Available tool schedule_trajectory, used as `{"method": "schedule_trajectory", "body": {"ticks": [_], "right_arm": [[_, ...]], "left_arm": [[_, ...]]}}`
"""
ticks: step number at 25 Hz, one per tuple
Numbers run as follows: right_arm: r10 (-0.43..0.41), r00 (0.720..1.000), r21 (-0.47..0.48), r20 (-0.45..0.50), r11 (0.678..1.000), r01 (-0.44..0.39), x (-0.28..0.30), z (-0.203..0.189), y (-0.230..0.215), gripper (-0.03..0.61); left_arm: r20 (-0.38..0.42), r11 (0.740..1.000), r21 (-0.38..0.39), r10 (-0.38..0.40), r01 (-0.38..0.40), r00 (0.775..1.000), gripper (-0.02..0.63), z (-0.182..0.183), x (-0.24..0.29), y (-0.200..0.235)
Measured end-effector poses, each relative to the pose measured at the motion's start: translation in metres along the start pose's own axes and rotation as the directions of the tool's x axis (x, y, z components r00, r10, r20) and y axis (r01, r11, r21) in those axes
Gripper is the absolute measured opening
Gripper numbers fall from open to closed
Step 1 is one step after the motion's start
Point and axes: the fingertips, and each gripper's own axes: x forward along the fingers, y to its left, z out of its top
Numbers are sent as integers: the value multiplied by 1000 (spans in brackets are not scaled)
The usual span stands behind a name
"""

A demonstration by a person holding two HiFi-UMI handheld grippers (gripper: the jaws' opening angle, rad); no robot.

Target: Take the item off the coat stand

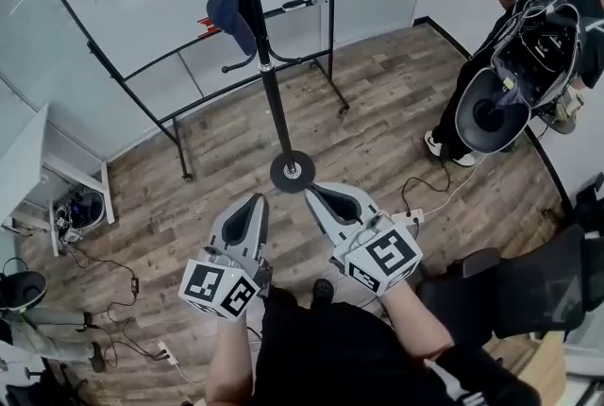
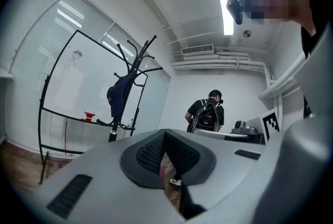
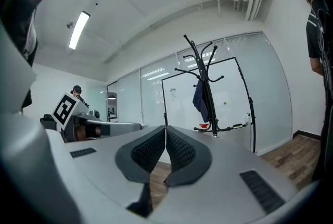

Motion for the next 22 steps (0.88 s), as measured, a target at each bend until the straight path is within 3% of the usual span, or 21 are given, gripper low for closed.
{"method": "schedule_trajectory", "body": {"ticks": [5,10,18,22], "right_arm": [[11,995,31,-96,999,-8,10,-12,3,32],[64,990,54,-127,997,-58,28,-19,11,31],[-13,991,75,-135,997,23,98,-19,2,31],[-61,991,26,-121,998,65,136,-15,-4,31]], "left_arm": [[-23,1000,21,16,-16,1000,14,-4,0,5],[-36,999,42,3,-2,999,14,-7,2,16],[-34,998,33,-51,52,998,14,14,22,84],[-36,993,19,-119,120,992,14,29,42,113]]}}
